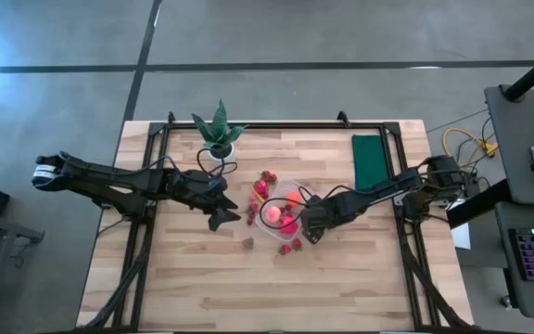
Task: Pick and placing Produce into tupperware
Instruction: Put the green cabbage into the container
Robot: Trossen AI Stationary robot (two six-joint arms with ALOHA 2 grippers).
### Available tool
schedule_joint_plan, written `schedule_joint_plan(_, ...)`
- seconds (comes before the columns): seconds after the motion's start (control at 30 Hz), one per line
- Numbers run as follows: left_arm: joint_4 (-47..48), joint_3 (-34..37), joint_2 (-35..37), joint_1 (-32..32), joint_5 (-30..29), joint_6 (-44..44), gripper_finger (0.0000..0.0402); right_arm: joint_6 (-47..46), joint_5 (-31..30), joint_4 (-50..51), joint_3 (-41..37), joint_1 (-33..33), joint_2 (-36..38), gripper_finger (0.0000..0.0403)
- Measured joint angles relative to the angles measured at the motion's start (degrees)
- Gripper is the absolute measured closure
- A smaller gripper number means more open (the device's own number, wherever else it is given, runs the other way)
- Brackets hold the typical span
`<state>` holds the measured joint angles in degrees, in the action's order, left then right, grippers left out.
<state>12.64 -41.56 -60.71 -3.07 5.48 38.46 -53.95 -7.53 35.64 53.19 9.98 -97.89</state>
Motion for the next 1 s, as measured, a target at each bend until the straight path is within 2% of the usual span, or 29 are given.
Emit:
schedule_joint_plan(0.4,-0.09,0.70,0.00,0.00,-1.11,-0.04,0.0178,-0.02,0.11,0.58,3.12,0.61,6.41,0.0162)
schedule_joint_plan(0.63,-0.11,0.70,0.00,0.00,-1.40,-0.09,0.0178,-0.05,-0.11,3.22,6.84,0.63,11.04,0.0167)
schedule_joint_plan(0.73,-0.13,0.70,0.00,0.00,-1.51,-0.17,0.0178,1.27,-2.03,3.10,9.67,0.63,12.33,0.0167)
schedule_joint_plan(0.83,-0.15,0.70,0.00,0.00,-1.83,-0.24,0.0178,3.54,-3.03,2.73,13.44,-0.29,12.33,0.0167)
schedule_joint_plan(1.0,-0.26,0.70,-0.02,0.00,-3.02,-0.37,0.0178,8.35,-2.61,3.08,18.51,-3.91,8.02,0.0167)
